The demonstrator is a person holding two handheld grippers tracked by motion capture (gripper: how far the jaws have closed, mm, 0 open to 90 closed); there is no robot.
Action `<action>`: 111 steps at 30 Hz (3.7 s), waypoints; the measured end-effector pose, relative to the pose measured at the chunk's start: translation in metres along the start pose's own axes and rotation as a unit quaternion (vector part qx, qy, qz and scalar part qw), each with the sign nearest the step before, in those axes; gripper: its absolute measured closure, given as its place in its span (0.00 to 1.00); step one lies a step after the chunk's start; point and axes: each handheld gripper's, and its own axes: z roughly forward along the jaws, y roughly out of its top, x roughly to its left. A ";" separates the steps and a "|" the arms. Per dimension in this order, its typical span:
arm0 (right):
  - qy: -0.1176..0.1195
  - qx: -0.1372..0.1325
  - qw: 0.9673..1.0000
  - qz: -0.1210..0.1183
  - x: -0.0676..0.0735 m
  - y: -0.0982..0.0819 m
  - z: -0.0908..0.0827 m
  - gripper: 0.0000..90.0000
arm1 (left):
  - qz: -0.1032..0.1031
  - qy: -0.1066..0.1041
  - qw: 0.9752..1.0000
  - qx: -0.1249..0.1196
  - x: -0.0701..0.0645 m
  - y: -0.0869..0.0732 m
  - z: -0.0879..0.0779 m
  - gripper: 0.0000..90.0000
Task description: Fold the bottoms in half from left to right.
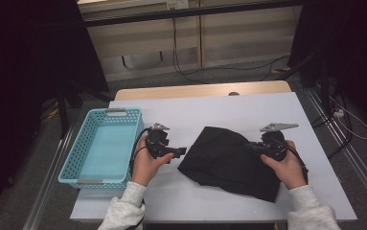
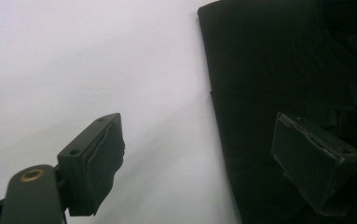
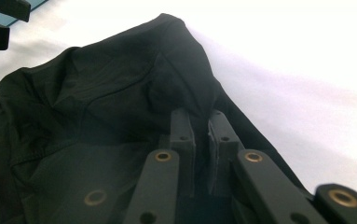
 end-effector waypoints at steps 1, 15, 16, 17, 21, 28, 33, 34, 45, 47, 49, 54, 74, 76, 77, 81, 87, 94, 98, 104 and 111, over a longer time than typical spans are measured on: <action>-0.001 0.000 1.000 0.000 -0.001 0.000 0.000 0.92 | 0.000 0.001 1.000 -0.001 0.000 0.000 0.000 0.19; -0.010 0.001 1.000 0.003 -0.005 -0.007 -0.009 0.92 | 0.001 0.000 1.000 -0.002 -0.002 0.000 0.001 0.19; -0.010 0.001 1.000 0.003 -0.006 -0.007 -0.010 0.93 | 0.003 0.001 1.000 -0.002 -0.002 0.001 0.001 0.19; -0.010 0.000 1.000 0.003 -0.006 -0.007 -0.010 0.92 | 0.001 0.001 1.000 -0.004 -0.003 0.001 0.001 0.19; -0.013 -0.001 1.000 0.006 -0.009 -0.009 -0.015 0.92 | 0.001 -0.003 1.000 0.002 -0.004 0.001 0.001 0.19; -0.017 0.001 1.000 0.008 -0.011 -0.014 -0.022 0.92 | 0.005 -0.003 1.000 -0.002 -0.008 0.003 0.003 0.19; -0.020 0.000 1.000 0.012 -0.013 -0.016 -0.025 0.92 | 0.008 -0.006 1.000 0.001 -0.009 0.003 0.004 0.19; -0.021 0.001 1.000 0.012 -0.013 -0.016 -0.025 0.92 | 0.008 -0.006 1.000 0.001 -0.009 0.003 0.005 0.19; -0.028 0.003 0.999 0.017 -0.019 -0.022 -0.034 0.92 | 0.009 -0.009 1.000 -0.001 -0.012 0.005 0.006 0.19; -0.028 0.003 0.999 0.016 -0.019 -0.023 -0.035 0.92 | 0.007 -0.009 1.000 -0.001 -0.012 0.005 0.007 0.19; -0.029 0.004 0.999 0.017 -0.019 -0.023 -0.035 0.92 | 0.008 -0.009 1.000 -0.001 -0.013 0.006 0.007 0.19; -0.031 0.005 0.999 0.015 -0.019 -0.024 -0.037 0.92 | 0.011 -0.010 1.000 -0.002 -0.014 0.007 0.005 0.19; -0.038 0.002 0.999 0.023 -0.022 -0.031 -0.047 0.92 | 0.011 -0.016 1.000 -0.005 -0.018 0.009 0.007 0.19; -0.039 0.002 0.999 0.025 -0.023 -0.031 -0.048 0.92 | 0.012 -0.014 1.000 -0.004 -0.018 0.009 0.007 0.19; -0.039 0.002 0.999 0.024 -0.024 -0.032 -0.048 0.92 | 0.014 -0.016 1.000 -0.002 -0.018 0.009 0.008 0.19; -0.040 0.005 0.999 0.028 -0.024 -0.034 -0.050 0.92 | 0.013 -0.018 1.000 -0.005 -0.020 0.010 0.009 0.19; -0.041 0.005 0.999 0.030 -0.025 -0.036 -0.052 0.92 | 0.018 -0.020 1.000 -0.003 -0.022 0.012 0.010 0.19; -0.045 0.008 0.999 0.028 -0.025 -0.038 -0.050 0.92 | 0.017 -0.021 1.000 -0.002 -0.023 0.011 0.011 0.19; -0.045 0.011 0.999 0.029 -0.026 -0.039 -0.050 0.92 | 0.017 -0.021 1.000 -0.003 -0.023 0.011 0.011 0.19; -0.045 0.008 0.999 0.029 -0.026 -0.037 -0.055 0.92 | 0.018 -0.022 1.000 -0.002 -0.023 0.011 0.010 0.19; -0.054 0.018 0.998 0.028 -0.027 -0.039 -0.054 0.92 | 0.016 -0.022 1.000 -0.003 -0.025 0.010 0.010 0.19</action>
